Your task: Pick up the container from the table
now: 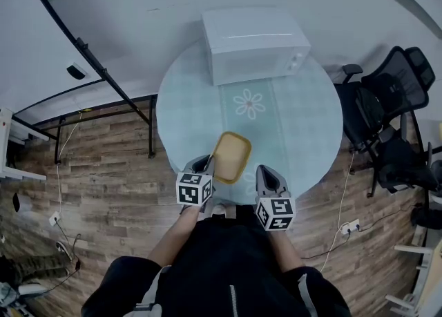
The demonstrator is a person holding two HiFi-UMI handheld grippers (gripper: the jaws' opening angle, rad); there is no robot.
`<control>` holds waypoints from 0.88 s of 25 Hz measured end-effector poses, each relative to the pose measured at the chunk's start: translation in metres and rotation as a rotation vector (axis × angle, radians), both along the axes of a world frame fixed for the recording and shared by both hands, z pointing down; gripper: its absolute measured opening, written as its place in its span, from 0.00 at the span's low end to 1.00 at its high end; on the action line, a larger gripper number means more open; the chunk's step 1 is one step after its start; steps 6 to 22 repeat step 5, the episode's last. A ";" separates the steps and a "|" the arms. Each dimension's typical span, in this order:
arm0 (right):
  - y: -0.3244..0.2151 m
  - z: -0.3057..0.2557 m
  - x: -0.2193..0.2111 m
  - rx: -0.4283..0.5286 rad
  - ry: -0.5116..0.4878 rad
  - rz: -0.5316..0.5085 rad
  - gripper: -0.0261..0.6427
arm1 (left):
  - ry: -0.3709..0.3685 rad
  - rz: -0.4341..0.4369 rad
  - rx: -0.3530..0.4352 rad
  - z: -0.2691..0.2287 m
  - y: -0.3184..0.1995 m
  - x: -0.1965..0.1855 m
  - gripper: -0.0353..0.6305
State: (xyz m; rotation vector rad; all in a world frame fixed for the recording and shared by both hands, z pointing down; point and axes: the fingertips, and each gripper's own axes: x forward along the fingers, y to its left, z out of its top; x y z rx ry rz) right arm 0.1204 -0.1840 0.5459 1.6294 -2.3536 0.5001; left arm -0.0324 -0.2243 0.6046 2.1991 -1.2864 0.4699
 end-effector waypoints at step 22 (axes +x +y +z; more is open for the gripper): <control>-0.001 -0.002 0.000 0.002 0.009 -0.006 0.07 | 0.004 -0.002 -0.002 -0.001 -0.001 -0.001 0.10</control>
